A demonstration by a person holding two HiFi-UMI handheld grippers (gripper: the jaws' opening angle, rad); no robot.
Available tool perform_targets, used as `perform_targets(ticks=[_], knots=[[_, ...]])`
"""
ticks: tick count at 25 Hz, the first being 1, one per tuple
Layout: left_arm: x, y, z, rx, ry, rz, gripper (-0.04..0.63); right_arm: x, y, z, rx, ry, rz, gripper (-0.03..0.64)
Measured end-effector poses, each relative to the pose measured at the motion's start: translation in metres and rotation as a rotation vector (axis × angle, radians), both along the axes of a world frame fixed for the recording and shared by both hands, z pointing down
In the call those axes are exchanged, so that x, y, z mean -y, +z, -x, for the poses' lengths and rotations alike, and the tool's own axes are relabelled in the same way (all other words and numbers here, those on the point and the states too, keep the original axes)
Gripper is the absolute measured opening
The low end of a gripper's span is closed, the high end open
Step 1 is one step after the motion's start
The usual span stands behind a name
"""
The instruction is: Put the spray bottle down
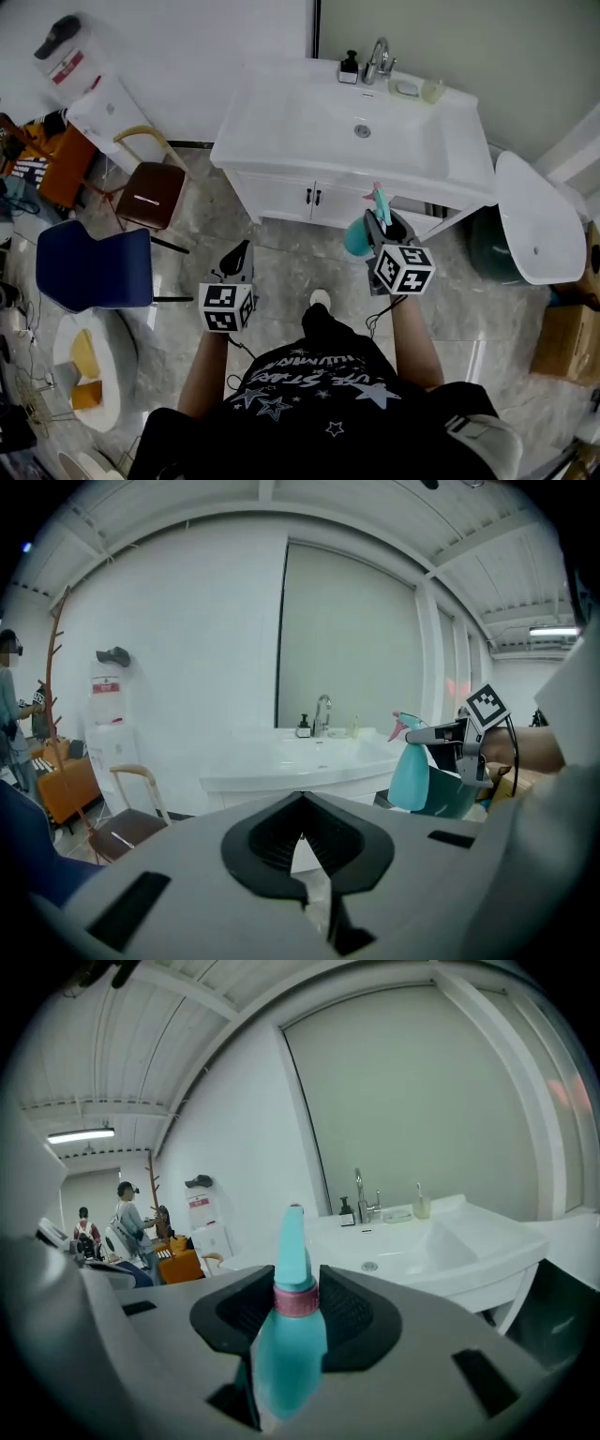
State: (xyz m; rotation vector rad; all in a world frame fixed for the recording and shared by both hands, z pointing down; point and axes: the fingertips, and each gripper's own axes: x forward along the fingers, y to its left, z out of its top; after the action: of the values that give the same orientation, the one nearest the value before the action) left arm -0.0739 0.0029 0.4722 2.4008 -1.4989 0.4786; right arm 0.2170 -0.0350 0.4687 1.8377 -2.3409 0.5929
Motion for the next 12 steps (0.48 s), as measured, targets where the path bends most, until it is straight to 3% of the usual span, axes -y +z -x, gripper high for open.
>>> perform_targets(ticks=[5,12], knots=[[0.061,-0.004,-0.027,0.008,-0.023,-0.005,0.015,0.074,-0.001,-0.020,0.015,-0.033,-0.005,0.160],[0.108,0.001,-0.044,0.033,-0.055,0.004,0.015,0.133,0.007,-0.030,0.041,-0.076,-0.004,0.160]])
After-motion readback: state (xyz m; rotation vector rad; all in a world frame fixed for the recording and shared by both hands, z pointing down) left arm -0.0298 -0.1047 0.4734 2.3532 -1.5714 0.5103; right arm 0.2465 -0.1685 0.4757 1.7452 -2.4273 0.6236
